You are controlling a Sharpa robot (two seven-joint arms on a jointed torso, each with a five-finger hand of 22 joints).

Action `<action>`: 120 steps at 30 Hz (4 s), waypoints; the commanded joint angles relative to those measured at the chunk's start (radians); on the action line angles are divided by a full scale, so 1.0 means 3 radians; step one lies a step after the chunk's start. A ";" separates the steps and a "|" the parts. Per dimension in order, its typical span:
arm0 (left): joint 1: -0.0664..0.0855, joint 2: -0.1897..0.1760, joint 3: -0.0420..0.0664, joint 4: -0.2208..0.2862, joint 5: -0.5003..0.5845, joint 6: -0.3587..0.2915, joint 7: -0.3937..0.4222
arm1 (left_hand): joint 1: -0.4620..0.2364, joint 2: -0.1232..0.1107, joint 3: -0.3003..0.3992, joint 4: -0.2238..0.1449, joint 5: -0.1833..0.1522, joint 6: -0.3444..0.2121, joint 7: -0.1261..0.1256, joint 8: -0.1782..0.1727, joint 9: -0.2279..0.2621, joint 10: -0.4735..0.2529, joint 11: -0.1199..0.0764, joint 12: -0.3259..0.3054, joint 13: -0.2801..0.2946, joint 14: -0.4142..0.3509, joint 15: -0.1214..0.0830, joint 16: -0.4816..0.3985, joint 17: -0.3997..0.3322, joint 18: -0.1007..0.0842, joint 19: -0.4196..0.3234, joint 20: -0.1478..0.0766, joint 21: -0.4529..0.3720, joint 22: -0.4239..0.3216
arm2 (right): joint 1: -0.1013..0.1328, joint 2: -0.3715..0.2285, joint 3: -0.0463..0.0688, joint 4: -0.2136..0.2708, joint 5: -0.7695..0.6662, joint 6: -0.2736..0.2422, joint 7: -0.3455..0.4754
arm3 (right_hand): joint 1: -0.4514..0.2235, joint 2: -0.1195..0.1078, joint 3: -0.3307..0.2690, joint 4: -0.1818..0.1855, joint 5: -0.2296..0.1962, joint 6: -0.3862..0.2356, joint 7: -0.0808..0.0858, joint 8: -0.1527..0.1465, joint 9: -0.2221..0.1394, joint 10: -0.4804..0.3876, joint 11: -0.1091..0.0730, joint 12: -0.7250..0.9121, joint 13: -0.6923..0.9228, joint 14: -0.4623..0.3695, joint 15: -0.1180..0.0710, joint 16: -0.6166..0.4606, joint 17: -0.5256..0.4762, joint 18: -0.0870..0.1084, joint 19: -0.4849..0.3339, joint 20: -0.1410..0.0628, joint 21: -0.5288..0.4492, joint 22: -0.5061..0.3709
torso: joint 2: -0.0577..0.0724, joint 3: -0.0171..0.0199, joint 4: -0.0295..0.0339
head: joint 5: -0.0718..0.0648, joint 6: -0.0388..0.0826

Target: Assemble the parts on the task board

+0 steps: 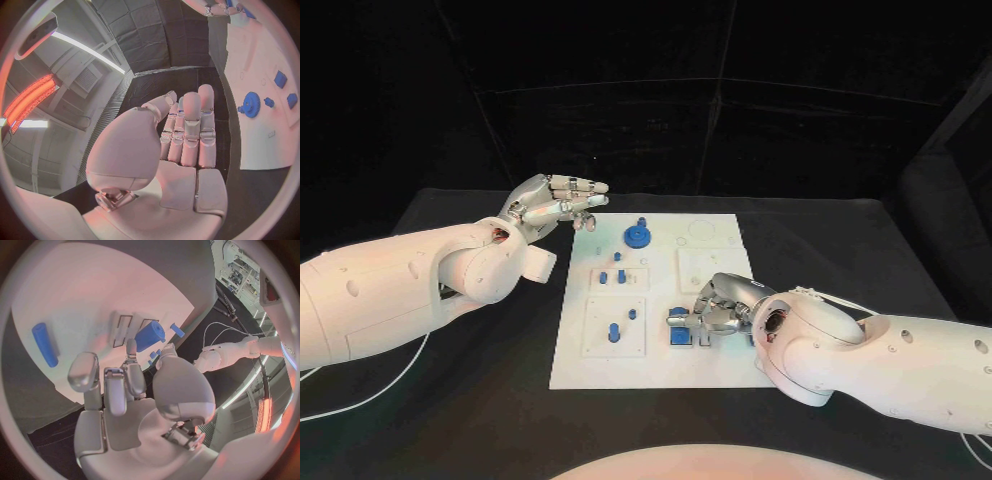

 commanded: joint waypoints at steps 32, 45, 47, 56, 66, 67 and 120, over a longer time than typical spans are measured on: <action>0.0003 -0.0004 0.0002 0.0000 0.0008 0.0034 0.0007 | -0.0026 -0.0001 -0.0026 0.0002 -0.0011 -0.0027 0.0011 -0.0024 -0.0004 -0.0035 -0.0003 0.0002 -0.0004 -0.0023 0.0003 -0.0011 -0.0006 0.0044 -0.0008 0.0015 -0.0025 -0.0009 | 0.0004 -0.0007 0.0002 -0.0019 -0.0159 0.0019 0.0107 | 0.0785 0.0182 0.0139 -0.0171 0.0217 0.0014 -0.0001 -0.0016 0.0053 0.0008 0.0001 0.0012 0.0189 0.0308 -0.0004 -0.0001 0.0686 -0.0039 0.0002 0.0007 -0.0010 0.0032 | 0.0003 -0.0003 0.0001 | 0.0000 -0.0018; 0.0003 -0.0002 0.0002 -0.0004 0.0008 0.0034 0.0006 | -0.0026 -0.0001 -0.0026 0.0002 -0.0011 -0.0027 0.0011 -0.0024 -0.0004 -0.0035 -0.0003 0.0002 -0.0004 -0.0023 0.0003 -0.0011 -0.0006 0.0044 -0.0008 0.0015 -0.0025 -0.0009 | 0.0004 0.0092 0.0002 -0.0129 -0.0216 -0.0012 0.0175 | 0.0904 0.0231 0.0137 -0.0214 0.0222 0.0057 -0.0018 0.0001 0.0070 0.0030 -0.0013 0.0045 0.0218 0.0311 -0.0015 0.0005 0.0702 -0.0043 0.0014 -0.0001 0.0002 0.0056 | 0.0002 -0.0002 -0.0003 | 0.0003 -0.0038; 0.0003 -0.0003 0.0002 -0.0004 0.0008 0.0034 0.0006 | -0.0026 -0.0001 -0.0026 0.0002 -0.0011 -0.0027 0.0011 -0.0024 -0.0004 -0.0035 -0.0003 0.0002 -0.0004 -0.0023 0.0003 -0.0011 -0.0006 0.0044 -0.0008 0.0015 -0.0025 -0.0009 | 0.0004 0.0088 0.0002 -0.0121 -0.0217 -0.0019 0.0184 | 0.0911 0.0231 0.0135 -0.0217 0.0221 0.0057 -0.0018 0.0001 0.0071 0.0030 -0.0013 0.0045 0.0218 0.0311 -0.0016 0.0005 0.0702 -0.0042 0.0014 -0.0002 0.0001 0.0055 | 0.0001 0.0000 -0.0004 | 0.0003 -0.0043; 0.0003 -0.0008 0.0002 -0.0003 0.0008 0.0032 0.0008 | -0.0026 -0.0001 -0.0026 0.0002 -0.0011 -0.0027 0.0011 -0.0024 -0.0004 -0.0035 -0.0003 0.0002 -0.0004 -0.0023 0.0003 -0.0011 -0.0006 0.0044 -0.0008 0.0015 -0.0025 -0.0009 | 0.0005 -0.0090 0.0003 0.0018 -0.0095 -0.0255 0.0481 | 0.0968 0.0242 0.0093 -0.0226 0.0348 -0.0130 0.0055 -0.0162 0.0001 0.0019 0.0041 0.0027 0.0212 0.0311 0.0019 0.0004 0.0701 -0.0043 0.0003 0.0015 -0.0009 0.0041 | -0.0008 -0.0002 -0.0007 | -0.0008 -0.0039; 0.0003 -0.0002 0.0002 -0.0007 0.0008 0.0028 0.0012 | -0.0026 -0.0001 -0.0026 0.0002 -0.0011 -0.0027 0.0011 -0.0024 -0.0004 -0.0035 -0.0003 0.0002 -0.0004 -0.0023 0.0003 -0.0011 -0.0006 0.0044 -0.0008 0.0015 -0.0025 -0.0009 | 0.0055 -0.0674 0.0008 0.0257 0.0090 -0.0325 0.0702 | 0.1140 0.0294 0.0054 -0.0308 0.0489 -0.0249 0.0162 -0.0450 -0.0186 0.0006 0.0137 0.0025 0.0223 0.0314 0.0107 0.0013 0.0721 -0.0042 -0.0002 0.0102 -0.0006 0.0053 | -0.0014 -0.0008 -0.0012 | -0.0068 -0.0021; 0.0003 -0.0002 0.0002 -0.0007 0.0008 0.0028 0.0012 | -0.0026 -0.0001 -0.0026 0.0002 -0.0011 -0.0027 0.0011 -0.0024 -0.0004 -0.0035 -0.0003 0.0002 -0.0004 -0.0023 0.0003 -0.0011 -0.0006 0.0044 -0.0008 0.0015 -0.0025 -0.0009 | 0.0058 -0.0711 0.0008 0.0256 0.0097 -0.0319 0.0693 | 0.1152 0.0299 0.0054 -0.0315 0.0508 -0.0235 0.0162 -0.0455 -0.0194 0.0006 0.0137 0.0026 0.0224 0.0314 0.0107 0.0014 0.0722 -0.0042 0.0000 0.0104 -0.0004 0.0056 | -0.0011 -0.0010 -0.0011 | -0.0081 -0.0015; -0.0006 -0.0012 0.0001 -0.0006 0.0008 0.0040 0.0016 | -0.0026 -0.0001 -0.0026 0.0002 -0.0011 -0.0027 0.0011 -0.0024 -0.0004 -0.0035 -0.0003 0.0002 -0.0004 -0.0023 0.0003 -0.0011 -0.0006 0.0044 -0.0008 0.0015 -0.0025 -0.0009 | -0.0129 -0.0694 -0.0005 -0.0002 -0.0398 0.0386 0.0118 | 0.1554 0.0303 -0.0015 -0.0500 0.0596 0.0008 0.0065 -0.0359 -0.0098 0.0007 0.0051 0.0041 0.0256 0.0313 0.0036 0.0011 0.0719 -0.0041 -0.0008 0.0045 -0.0008 0.0069 | -0.0015 -0.0010 -0.0016 | -0.0170 -0.0057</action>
